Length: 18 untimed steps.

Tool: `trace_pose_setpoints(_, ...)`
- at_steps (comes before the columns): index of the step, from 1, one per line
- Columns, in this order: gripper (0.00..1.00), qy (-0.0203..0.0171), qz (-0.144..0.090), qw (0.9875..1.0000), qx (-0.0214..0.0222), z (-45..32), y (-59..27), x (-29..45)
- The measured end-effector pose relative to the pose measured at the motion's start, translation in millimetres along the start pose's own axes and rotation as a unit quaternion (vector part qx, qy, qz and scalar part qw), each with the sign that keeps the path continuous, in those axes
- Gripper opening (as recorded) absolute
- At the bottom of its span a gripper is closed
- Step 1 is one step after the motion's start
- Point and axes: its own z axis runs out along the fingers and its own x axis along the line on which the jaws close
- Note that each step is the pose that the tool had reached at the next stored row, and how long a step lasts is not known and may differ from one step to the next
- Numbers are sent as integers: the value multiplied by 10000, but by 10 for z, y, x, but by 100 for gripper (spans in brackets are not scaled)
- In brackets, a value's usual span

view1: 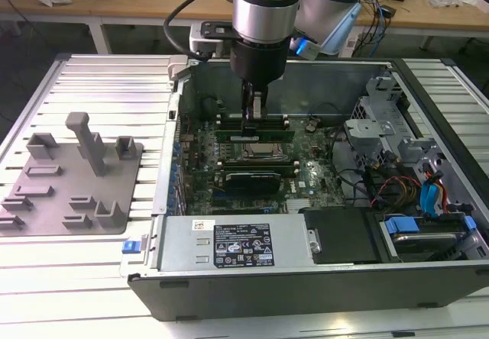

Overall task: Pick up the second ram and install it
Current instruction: 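Insert the second ram into the second slot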

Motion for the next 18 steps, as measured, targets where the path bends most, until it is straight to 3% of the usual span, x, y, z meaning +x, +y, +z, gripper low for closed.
trace_pose_setpoints(3, 9, -1, 0, 10000, 4, 1, 1, 0)
trace_pose_setpoints(7, 9, -1, 0, 10000, 4, 88, -2, 0)
trace_pose_setpoints(18, 9, 6, -136, 9999, 5, 175, -4, -1)
